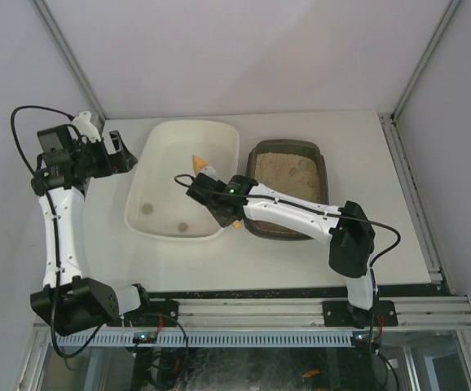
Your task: Clean the litter box
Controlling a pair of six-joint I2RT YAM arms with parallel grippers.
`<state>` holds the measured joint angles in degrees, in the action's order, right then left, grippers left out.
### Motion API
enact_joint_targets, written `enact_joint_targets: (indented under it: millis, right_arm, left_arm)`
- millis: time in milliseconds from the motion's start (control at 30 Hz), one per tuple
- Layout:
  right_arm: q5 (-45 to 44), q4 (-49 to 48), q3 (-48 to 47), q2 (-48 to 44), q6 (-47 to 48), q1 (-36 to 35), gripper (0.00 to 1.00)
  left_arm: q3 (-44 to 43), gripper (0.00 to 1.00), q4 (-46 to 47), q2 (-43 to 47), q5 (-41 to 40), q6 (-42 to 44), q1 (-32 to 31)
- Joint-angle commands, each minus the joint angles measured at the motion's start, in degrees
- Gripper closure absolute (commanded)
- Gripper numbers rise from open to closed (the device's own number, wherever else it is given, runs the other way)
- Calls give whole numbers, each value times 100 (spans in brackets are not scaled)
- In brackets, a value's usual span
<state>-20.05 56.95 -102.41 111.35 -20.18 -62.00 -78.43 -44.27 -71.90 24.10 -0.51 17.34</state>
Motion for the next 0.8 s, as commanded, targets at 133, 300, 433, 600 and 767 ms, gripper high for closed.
enact_joint_targets:
  millis: [133, 300, 433, 600, 767]
  right_arm:
    - [-933, 650, -124, -97, 104, -311, 100]
    - [-818, 554, -16, -227, 55, -304, 100]
    - [-705, 540, 72, -318, 84, -370, 100]
    - [-970, 721, 220, -313, 145, -561, 100]
    - [-1559, 928, 239, -161, 127, -776, 100]
  left_arm:
    - [152, 0, 241, 570, -28, -137, 41]
    - [198, 0, 233, 563, 32, -153, 41]
    - [241, 0, 210, 553, 21, -155, 41]
    - [347, 0, 178, 620, -121, -242, 41]
    - [357, 0, -24, 660, -978, -688, 26]
